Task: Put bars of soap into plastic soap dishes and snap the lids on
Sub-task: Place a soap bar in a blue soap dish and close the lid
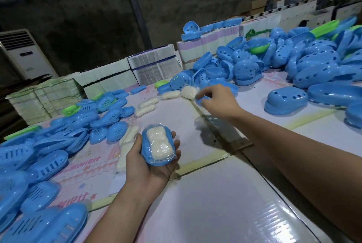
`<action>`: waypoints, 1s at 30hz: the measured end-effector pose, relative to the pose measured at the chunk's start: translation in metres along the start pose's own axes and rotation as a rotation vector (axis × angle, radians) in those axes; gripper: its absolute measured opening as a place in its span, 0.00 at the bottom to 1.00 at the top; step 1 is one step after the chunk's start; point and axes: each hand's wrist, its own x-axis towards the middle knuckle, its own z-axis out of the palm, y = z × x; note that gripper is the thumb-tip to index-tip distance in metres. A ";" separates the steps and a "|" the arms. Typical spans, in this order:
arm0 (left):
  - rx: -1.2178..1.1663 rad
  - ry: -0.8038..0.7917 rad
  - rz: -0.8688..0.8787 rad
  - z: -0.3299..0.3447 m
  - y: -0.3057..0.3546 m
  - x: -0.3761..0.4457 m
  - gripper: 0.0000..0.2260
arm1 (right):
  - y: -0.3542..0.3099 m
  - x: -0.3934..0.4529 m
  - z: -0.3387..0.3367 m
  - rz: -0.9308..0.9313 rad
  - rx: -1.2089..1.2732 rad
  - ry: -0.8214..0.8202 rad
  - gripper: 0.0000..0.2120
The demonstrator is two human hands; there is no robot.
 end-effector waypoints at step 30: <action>-0.018 0.212 0.087 0.005 0.005 0.002 0.24 | -0.064 -0.076 0.042 -0.270 -0.142 -0.261 0.27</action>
